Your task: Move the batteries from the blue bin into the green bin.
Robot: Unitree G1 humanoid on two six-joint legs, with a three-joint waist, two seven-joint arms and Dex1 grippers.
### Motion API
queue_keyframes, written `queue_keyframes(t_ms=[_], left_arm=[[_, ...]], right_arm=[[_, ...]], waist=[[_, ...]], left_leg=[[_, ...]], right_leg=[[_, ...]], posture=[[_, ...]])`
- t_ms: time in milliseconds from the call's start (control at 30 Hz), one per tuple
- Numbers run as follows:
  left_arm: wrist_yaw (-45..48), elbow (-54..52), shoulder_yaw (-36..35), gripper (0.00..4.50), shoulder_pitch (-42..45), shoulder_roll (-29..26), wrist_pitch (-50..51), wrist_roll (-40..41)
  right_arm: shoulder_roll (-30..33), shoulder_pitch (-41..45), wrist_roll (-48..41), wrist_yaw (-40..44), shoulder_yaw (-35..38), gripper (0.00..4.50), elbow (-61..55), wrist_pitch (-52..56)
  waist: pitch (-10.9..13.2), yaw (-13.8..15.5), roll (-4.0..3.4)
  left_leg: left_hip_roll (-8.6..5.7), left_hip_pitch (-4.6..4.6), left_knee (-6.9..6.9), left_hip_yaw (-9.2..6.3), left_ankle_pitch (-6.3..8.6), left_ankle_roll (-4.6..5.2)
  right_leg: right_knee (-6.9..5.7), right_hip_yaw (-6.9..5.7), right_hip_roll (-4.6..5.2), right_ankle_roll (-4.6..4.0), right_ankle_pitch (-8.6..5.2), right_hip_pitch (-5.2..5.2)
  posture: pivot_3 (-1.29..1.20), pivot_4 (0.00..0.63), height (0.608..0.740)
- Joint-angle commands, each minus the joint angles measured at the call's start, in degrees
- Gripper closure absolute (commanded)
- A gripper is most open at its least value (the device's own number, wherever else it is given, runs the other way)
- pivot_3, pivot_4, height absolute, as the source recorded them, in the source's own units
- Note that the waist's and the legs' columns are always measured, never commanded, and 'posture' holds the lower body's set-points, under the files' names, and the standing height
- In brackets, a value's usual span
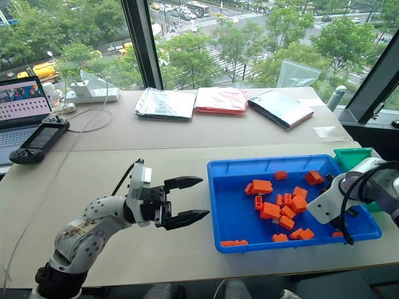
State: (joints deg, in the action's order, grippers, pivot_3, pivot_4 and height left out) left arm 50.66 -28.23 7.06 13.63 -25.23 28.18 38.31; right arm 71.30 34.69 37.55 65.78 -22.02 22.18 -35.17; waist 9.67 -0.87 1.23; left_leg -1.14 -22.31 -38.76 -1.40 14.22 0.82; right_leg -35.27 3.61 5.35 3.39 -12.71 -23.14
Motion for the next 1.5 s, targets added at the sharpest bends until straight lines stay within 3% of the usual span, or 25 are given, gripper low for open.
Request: queue_keyframes(t_ms=[33, 333, 533, 700, 767, 967, 1233, 1500], left_arm=[[-0.2, -2.1, 0.1, 0.00, 1.1, 0.2, -1.1, 0.0], [-0.2, -1.9, -0.1, 0.00, 1.3, -0.2, -0.7, 0.5], [0.0, -1.8, -0.3, 0.00, 1.5, -0.6, -0.5, 0.6], [0.0, -1.4, -0.4, 0.00, 1.8, -0.8, -0.3, 0.7], [0.0, -1.4, -0.5, 0.00, 1.8, -0.8, -0.2, 0.7], [-0.1, -1.4, -0.6, 0.00, 1.8, -0.9, -0.1, 0.7], [-0.5, -1.4, -0.2, 0.00, 1.7, -0.5, -0.3, 0.5], [-0.8, -1.6, 0.0, 0.00, 1.5, -0.3, -0.4, 0.2]], right_arm=[[0.2, 0.1, -0.2, -0.6, 1.0, 3.14, 0.2, 0.0], [5.5, -0.5, -13.3, 4.9, 11.5, 3.14, -7.2, 10.8], [-1.5, -5.1, -19.5, 3.2, 18.3, 3.14, -15.1, 34.7], [-6.7, -5.5, -18.4, -0.9, 18.1, 3.14, -16.6, 42.6], [-7.8, -5.0, -17.9, -3.1, 18.3, 2.14, -16.3, 44.2], [-6.5, -6.8, -19.5, -4.2, 20.1, 0.14, -19.0, 48.6], [0.6, -16.9, -29.8, 8.0, 27.5, 0.06, -29.3, 61.0], [1.4, -18.8, -30.0, 7.4, 22.8, 0.06, -27.5, 62.4]], waist=[[0.0, 0.0, 0.00], [0.0, 0.0, -0.26], [0.0, 0.0, -0.21], [0.0, 0.0, -0.25], [0.0, 0.1, -0.25], [0.0, 0.2, -0.24], [0.0, 0.2, -0.24], [0.0, -0.1, -0.24]], left_leg=[[0.00, 0.01, 0.00, -0.01, 0.00, 0.00], [-0.01, -0.01, 0.02, 0.01, 0.01, 0.02], [0.03, 0.00, -0.01, -0.03, 0.02, 0.04], [-0.04, -0.03, -0.04, 0.00, 0.02, 0.03], [-0.05, -0.03, -0.05, 0.00, 0.02, 0.03], [-0.06, -0.03, -0.05, 0.00, 0.02, 0.03], [-0.04, -0.05, -0.05, -0.01, 0.02, 0.04], [-0.02, 0.03, -0.06, 0.02, 0.03, 0.05]], right_leg=[[-0.02, 0.01, -0.01, 0.00, 0.00, 0.00], [-0.06, 0.10, 0.02, 0.00, 0.00, -0.05], [-0.07, 0.09, -0.02, 0.00, 0.00, 0.00], [-0.21, 0.13, 0.01, 0.01, 0.00, -0.11], [-0.23, 0.14, 0.02, 0.01, 0.00, -0.11], [-0.22, 0.13, 0.01, 0.01, 0.00, -0.11], [-0.21, 0.12, 0.01, 0.02, -0.01, -0.09], [-0.28, 0.13, -0.07, 0.01, -0.02, -0.07]], posture=[[0.00, 0.150, 0.740], [0.00, 0.150, 0.740], [0.00, 0.150, 0.740], [0.00, 0.150, 0.740], [0.00, 0.150, 0.740], [0.00, 0.150, 0.740], [0.00, 0.150, 0.740], [0.00, 0.150, 0.740]])
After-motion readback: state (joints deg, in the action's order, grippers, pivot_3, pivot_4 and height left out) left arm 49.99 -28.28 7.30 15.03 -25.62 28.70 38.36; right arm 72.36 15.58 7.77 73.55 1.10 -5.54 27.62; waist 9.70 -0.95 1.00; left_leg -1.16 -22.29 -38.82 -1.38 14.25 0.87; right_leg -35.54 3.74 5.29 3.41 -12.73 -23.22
